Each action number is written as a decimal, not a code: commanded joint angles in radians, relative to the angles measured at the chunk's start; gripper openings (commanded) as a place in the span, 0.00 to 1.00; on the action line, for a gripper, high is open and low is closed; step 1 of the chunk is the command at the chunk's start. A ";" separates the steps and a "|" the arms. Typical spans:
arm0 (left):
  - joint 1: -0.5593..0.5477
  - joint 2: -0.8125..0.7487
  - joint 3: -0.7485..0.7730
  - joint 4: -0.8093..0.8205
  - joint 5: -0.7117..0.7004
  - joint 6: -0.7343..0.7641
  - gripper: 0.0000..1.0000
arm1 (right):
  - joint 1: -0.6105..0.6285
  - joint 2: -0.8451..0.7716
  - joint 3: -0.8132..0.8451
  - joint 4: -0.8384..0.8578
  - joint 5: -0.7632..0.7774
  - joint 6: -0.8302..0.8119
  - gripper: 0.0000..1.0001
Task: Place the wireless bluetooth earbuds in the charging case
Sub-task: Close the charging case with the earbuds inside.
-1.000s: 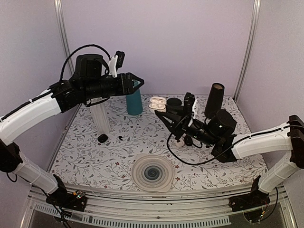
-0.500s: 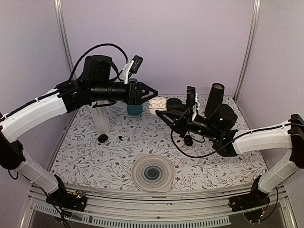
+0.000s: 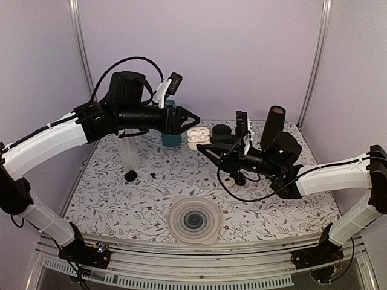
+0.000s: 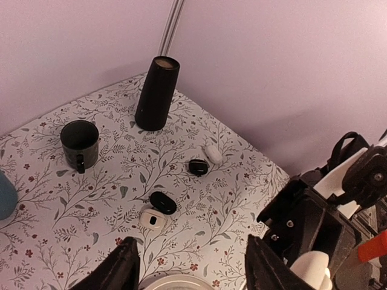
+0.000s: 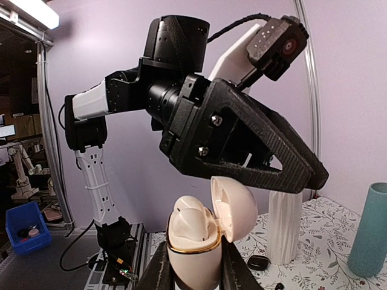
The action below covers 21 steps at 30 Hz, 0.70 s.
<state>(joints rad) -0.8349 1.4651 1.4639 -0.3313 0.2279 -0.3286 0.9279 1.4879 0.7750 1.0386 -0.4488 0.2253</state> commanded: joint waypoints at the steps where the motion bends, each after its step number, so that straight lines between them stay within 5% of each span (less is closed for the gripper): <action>1: 0.004 0.036 0.004 -0.025 0.018 0.012 0.60 | -0.002 -0.006 0.037 0.014 -0.021 0.024 0.03; 21: -0.080 -0.079 -0.079 0.091 -0.064 0.140 0.61 | -0.023 0.035 0.101 -0.104 0.045 0.142 0.03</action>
<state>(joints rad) -0.8787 1.4136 1.4078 -0.3019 0.1707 -0.2237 0.9234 1.4963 0.8448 0.9985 -0.4477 0.3145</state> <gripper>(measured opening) 0.609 0.209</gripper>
